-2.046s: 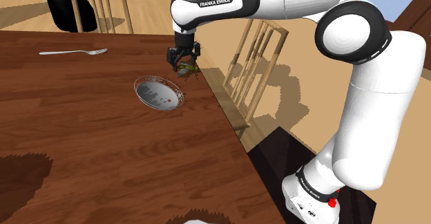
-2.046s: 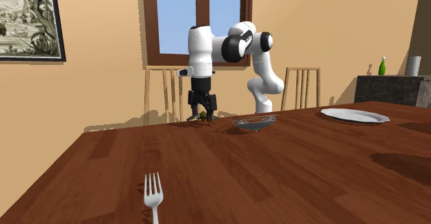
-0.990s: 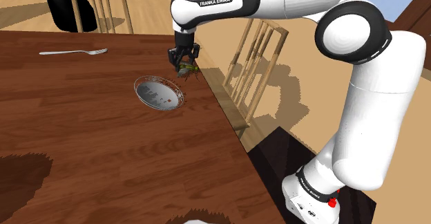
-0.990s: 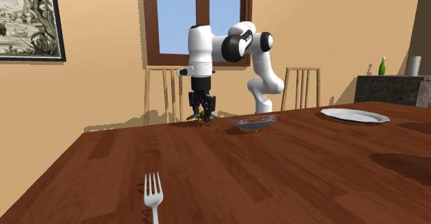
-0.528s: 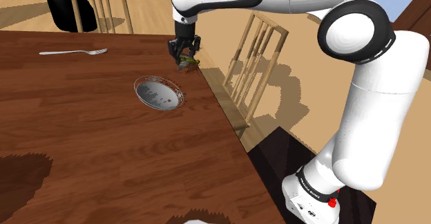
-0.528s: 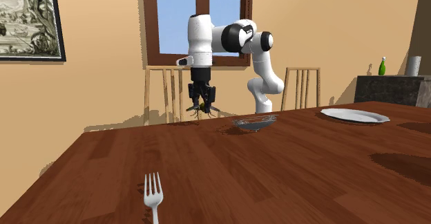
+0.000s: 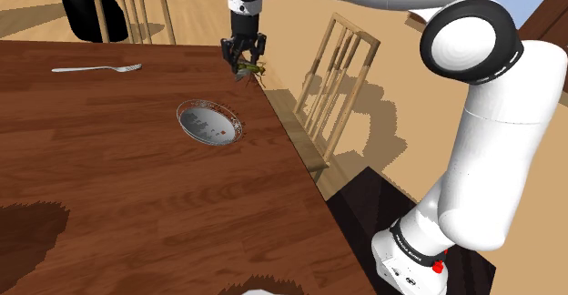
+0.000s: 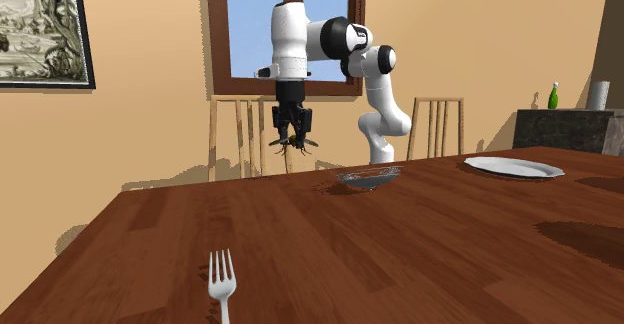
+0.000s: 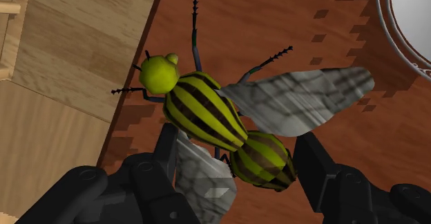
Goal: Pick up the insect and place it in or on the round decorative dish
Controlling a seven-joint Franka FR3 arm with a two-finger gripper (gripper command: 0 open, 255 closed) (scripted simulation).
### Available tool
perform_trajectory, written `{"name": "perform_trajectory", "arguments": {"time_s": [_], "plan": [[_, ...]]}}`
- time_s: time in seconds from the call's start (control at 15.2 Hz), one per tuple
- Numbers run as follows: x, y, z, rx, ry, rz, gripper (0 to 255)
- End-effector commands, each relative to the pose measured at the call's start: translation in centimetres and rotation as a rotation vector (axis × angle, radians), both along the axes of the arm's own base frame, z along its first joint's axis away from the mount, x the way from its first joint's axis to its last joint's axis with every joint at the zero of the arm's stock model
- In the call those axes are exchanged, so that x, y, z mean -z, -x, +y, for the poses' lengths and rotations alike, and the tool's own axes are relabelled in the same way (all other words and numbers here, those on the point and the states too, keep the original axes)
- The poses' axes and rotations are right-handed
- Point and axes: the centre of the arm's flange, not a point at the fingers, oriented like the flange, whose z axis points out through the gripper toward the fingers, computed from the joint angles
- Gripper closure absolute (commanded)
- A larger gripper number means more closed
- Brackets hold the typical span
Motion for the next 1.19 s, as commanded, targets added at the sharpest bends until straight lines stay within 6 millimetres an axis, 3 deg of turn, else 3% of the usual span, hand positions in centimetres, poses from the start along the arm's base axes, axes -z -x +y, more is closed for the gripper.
{"name": "perform_trajectory", "arguments": {"time_s": [0.0, 0.4, 1.12], "plan": [[-1.2, 0.1, 0.0, 0.0, 0.0, 0.0, 255], [-4.2, 0.1, 0.0, 0.0, 0.0, 0.0, 255], [-4.8, 6.0, 13.3, 0.0, 0.0, 0.0, 255]]}}
